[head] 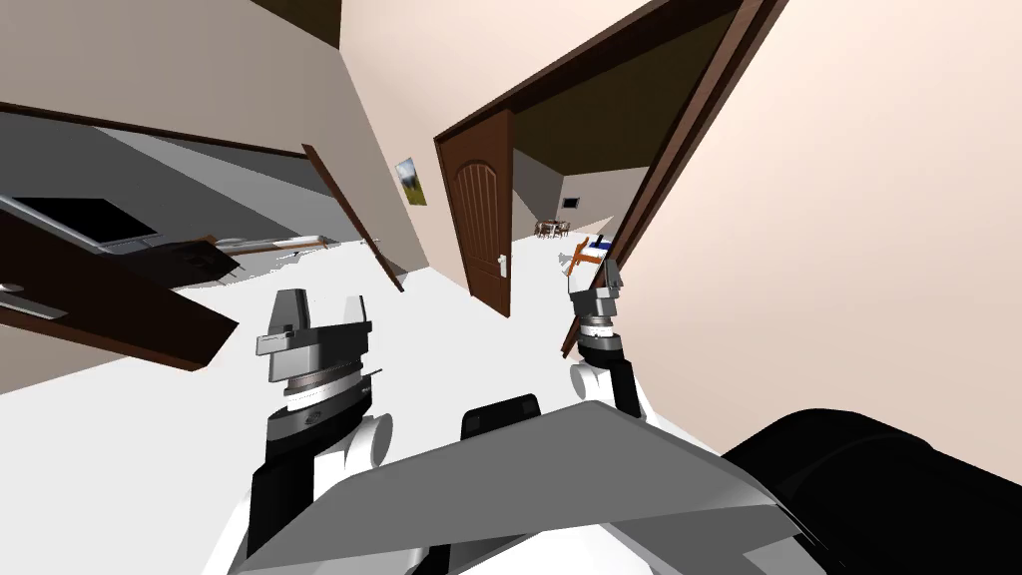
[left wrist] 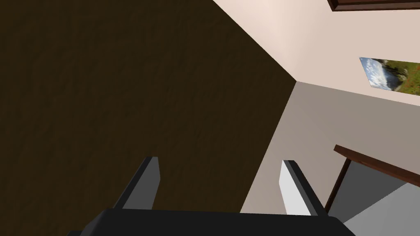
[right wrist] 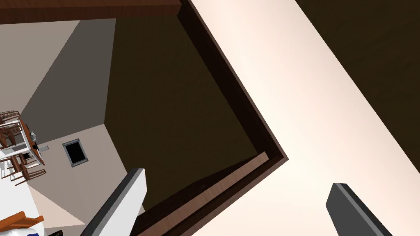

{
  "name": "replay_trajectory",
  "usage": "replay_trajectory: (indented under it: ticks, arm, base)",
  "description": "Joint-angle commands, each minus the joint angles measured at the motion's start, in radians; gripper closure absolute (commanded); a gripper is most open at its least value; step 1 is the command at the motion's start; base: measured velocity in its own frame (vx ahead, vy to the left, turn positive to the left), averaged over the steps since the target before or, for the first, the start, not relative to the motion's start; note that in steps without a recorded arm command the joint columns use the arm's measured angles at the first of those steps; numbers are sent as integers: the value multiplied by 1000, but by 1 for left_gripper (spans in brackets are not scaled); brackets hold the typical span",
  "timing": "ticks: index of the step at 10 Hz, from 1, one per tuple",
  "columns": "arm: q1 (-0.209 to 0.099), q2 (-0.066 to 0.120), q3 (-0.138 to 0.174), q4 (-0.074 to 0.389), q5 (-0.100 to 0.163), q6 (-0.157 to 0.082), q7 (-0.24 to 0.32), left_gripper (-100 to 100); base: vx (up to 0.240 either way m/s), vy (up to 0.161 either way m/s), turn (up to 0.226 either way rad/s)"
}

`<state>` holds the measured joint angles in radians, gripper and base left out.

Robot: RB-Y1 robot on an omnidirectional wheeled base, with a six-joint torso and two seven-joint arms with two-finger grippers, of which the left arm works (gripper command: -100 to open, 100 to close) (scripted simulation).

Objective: Push the door open

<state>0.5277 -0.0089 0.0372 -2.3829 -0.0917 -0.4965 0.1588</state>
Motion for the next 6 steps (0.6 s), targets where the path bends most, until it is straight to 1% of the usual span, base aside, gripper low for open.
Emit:
replay_trajectory:
  ticks: [1,4,6]
  arm:
    - [-18,10,-4,31,0,2,0,-100]
    - [-42,22,-10,73,1,4,-1,-100]
    - [-74,35,-18,128,1,7,-2,-100]
  base:
    - [127,-31,-54]
    - [97,39,-61]
    - [121,40,-82]
